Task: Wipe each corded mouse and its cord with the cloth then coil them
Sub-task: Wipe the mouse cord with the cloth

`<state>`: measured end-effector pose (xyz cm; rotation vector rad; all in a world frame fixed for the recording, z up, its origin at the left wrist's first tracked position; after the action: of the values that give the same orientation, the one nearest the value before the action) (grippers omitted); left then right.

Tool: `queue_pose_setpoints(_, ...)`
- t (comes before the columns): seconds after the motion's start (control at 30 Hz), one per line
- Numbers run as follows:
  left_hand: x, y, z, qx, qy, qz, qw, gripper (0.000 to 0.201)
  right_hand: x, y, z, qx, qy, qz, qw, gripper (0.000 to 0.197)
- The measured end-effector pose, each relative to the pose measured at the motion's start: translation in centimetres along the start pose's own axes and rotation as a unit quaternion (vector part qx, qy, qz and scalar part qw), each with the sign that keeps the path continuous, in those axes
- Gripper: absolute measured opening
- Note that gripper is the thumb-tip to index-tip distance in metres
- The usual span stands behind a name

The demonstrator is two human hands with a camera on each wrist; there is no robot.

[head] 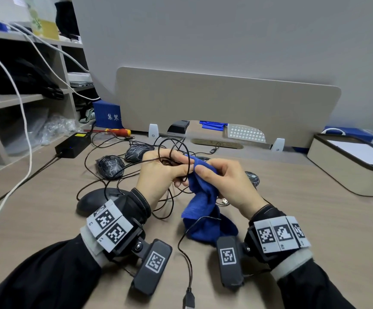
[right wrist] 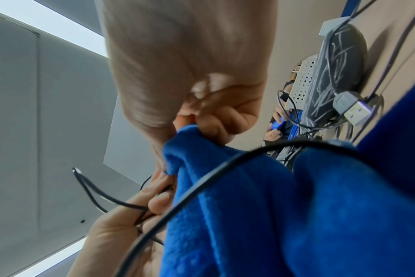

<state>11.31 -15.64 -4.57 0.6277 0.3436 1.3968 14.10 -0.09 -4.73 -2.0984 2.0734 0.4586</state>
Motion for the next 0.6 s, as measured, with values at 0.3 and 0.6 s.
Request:
queue_pose_setpoints(0.3,0.15,-0.12,0.33,-0.004,-0.009,-0.005,1.0,0.008,0.3,-0.33,-0.18,0.019,0.064,-0.011,0.998,0.034)
queue_pose_setpoints(0.6,0.08,-0.1,0.58,-0.011,0.01,-0.005,1.0,0.008,0.6,-0.11,0.26,0.057,0.012,-0.049,0.997,0.02)
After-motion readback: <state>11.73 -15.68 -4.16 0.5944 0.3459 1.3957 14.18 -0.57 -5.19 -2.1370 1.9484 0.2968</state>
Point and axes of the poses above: each hand's wrist, its own y-axis towards the middle knuckle, its own x-axis out of the palm, z = x × y, the point moved 6 cm from there along y, towards the middle knuckle, and after that the axes turned 15 degrees about x, right-handed, at the moved point
